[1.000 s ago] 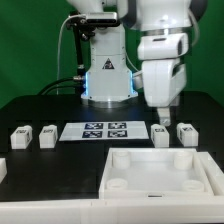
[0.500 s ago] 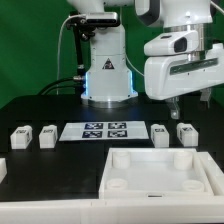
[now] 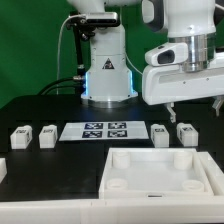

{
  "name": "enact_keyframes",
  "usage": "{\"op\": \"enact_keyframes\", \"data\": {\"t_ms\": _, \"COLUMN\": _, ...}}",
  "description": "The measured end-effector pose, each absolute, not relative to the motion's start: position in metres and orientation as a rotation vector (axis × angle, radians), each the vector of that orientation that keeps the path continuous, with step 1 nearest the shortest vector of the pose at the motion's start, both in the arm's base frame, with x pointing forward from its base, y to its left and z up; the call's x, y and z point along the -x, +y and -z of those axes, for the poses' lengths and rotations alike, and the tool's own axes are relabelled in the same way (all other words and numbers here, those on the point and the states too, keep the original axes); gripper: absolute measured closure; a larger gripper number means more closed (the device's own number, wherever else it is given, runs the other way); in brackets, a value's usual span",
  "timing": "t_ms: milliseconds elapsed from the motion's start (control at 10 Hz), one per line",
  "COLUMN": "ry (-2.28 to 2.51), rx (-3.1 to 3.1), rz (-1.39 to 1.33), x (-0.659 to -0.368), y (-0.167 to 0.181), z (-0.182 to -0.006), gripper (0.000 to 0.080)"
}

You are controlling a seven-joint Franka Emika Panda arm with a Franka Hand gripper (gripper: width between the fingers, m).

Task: Assemble one leg

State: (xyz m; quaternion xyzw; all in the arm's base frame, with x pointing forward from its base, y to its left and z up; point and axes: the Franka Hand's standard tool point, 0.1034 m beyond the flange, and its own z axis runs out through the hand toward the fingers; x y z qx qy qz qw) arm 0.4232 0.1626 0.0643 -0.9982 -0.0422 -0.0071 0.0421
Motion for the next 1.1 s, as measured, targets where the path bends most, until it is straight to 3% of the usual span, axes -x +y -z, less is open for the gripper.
{"op": "enact_keyframes", "data": {"t_ms": 200, "ry": -0.140, "rx": 3.062, "rz": -0.040, "x": -0.419, "y": 0.161, "z": -0.063, "gripper": 0.0150}}
{"op": "enact_keyframes", "data": {"t_ms": 600, "ry": -0.023, "rx": 3.022, "rz": -0.815, "x": -0.416, "y": 0.166, "z": -0.047, "gripper": 0.0150}}
{"op": "enact_keyframes", "data": {"t_ms": 800, "ry": -0.014, "rx": 2.959, "rz": -1.046, "x": -0.416, "y": 0.166, "z": -0.040, "gripper": 0.0150}}
{"op": "enact_keyframes", "data": {"t_ms": 1100, "ry": 0.003, "rx": 2.922, "rz": -1.156, "x": -0.418, "y": 0.166, "z": -0.036, "gripper": 0.0150}}
